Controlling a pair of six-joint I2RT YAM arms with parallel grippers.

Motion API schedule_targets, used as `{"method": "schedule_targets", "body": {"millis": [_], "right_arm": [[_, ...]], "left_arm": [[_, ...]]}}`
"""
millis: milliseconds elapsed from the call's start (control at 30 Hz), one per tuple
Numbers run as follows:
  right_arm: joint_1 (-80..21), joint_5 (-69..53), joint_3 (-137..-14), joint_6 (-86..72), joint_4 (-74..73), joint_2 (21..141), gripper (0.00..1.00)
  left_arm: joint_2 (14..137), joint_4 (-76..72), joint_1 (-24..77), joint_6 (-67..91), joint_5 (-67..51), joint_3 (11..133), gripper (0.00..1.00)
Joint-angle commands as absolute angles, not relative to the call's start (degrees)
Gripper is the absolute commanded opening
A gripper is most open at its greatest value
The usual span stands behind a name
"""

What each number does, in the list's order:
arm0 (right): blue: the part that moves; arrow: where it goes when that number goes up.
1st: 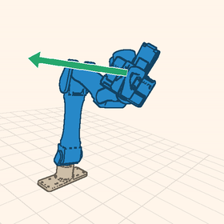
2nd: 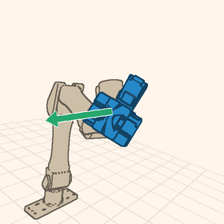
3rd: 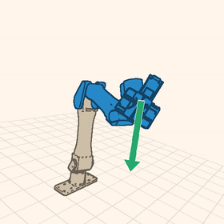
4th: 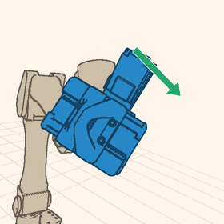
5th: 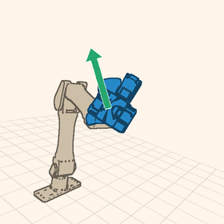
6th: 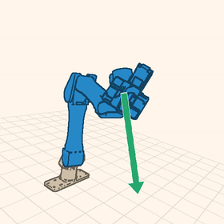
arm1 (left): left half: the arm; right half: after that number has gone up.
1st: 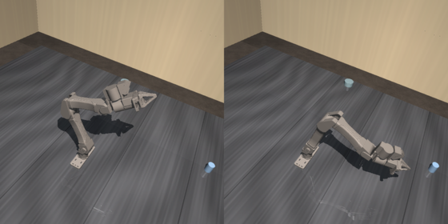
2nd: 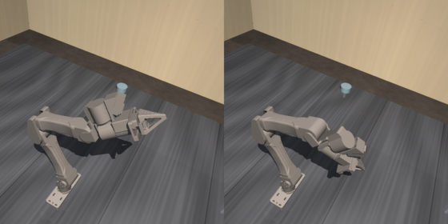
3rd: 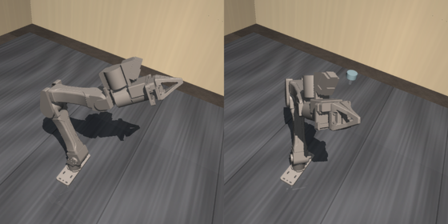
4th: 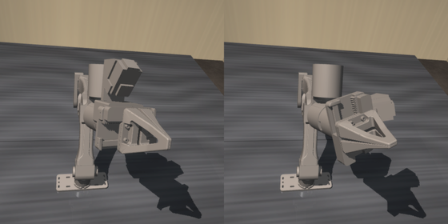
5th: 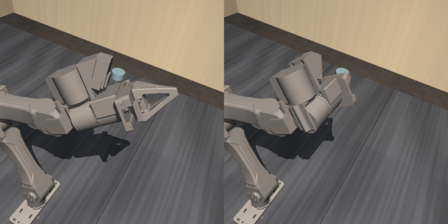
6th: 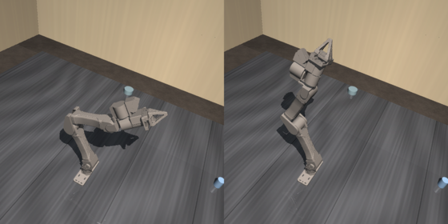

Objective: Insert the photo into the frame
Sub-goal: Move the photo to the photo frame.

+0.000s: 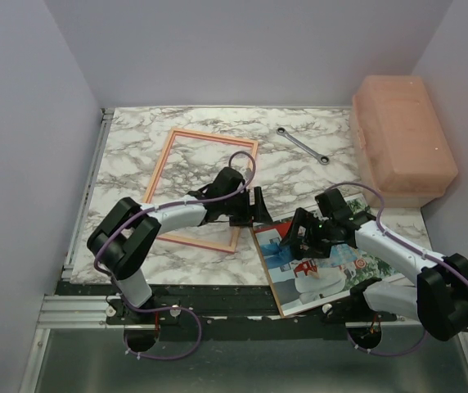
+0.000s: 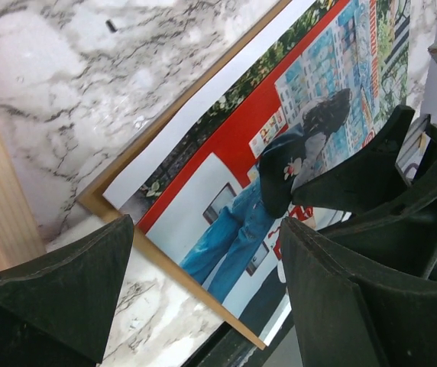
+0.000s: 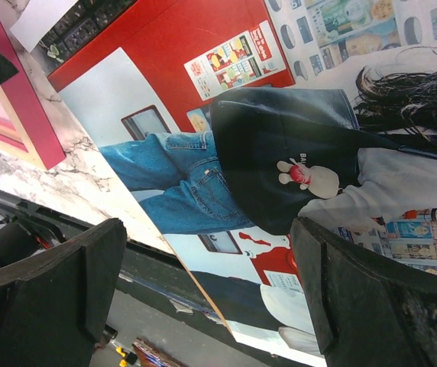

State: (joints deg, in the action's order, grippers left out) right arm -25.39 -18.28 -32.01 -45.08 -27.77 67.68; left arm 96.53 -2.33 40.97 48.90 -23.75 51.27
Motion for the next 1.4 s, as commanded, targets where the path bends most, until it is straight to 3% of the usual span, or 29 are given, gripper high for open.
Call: {"method": "schedule_targets", "body": {"millis": [0, 533, 800, 1100, 1367], "right_arm": [[-25.03, -17.84, -31.13, -45.41, -26.64, 67.31, 0.98], [-25.03, -18.47, -31.07, -45.19, -26.37, 67.4, 0.98], [-25.05, -18.65, -31.1, -44.93, -26.41, 67.43, 0.98], [-25.04, -19.0, -30.76, -44.74, -26.19, 67.83, 0.98], [-25.04, -19.16, -30.72, -44.48, -25.85, 68.6, 0.98]], "left_arm": [[98.4, 4.14, 43.05, 45.98, -17.93, 56.01, 0.78], [102.39, 15.85, 46.48, 44.18, -4.81, 63.22, 0.81], [104.63, 16.42, 47.24, 43.93, -5.36, 65.45, 0.81], [100.98, 15.82, 47.29, 43.92, -5.45, 64.38, 0.77], [100.24, 17.63, 47.42, 43.59, -5.13, 65.09, 0.67]]}}
